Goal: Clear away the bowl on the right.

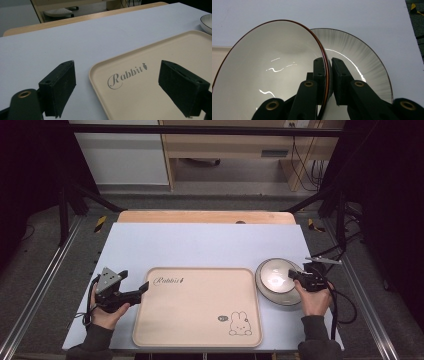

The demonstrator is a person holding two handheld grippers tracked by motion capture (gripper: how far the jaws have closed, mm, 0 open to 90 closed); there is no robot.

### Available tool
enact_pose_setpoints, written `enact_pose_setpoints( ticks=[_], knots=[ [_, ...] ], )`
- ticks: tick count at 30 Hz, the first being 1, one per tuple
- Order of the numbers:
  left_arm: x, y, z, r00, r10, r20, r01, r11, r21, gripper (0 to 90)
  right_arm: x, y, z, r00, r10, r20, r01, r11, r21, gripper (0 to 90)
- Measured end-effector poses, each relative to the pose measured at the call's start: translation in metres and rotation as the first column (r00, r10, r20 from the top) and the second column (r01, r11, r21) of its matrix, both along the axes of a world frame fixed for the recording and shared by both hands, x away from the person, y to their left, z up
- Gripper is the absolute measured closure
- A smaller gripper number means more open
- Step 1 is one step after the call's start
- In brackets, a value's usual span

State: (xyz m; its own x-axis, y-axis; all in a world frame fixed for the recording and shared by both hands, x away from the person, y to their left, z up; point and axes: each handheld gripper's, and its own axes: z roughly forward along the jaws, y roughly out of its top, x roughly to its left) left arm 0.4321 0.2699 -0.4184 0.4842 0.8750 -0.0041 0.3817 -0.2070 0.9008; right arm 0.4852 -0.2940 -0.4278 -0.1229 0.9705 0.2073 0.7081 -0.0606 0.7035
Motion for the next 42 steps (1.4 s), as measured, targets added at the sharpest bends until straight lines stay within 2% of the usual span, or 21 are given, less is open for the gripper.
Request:
enact_pose_setpoints(
  ticks=[25, 42],
  knots=[
    [0.000, -0.001, 0.000, 1.0000, -0.005, -0.001, 0.005, 1.0000, -0.001, 13.9, -0.007, 0.002, 0.014, 0.9981, 0.029, 0.055, -0.031, 0.999, 0.032, 82.3],
    [0.000, -0.001, 0.000, 1.0000, -0.007, -0.001, 0.007, 1.0000, -0.004, 13.9, -0.012, 0.012, 0.026, 0.9930, 0.079, 0.089, -0.082, 0.996, 0.037, 82.3]
  ],
)
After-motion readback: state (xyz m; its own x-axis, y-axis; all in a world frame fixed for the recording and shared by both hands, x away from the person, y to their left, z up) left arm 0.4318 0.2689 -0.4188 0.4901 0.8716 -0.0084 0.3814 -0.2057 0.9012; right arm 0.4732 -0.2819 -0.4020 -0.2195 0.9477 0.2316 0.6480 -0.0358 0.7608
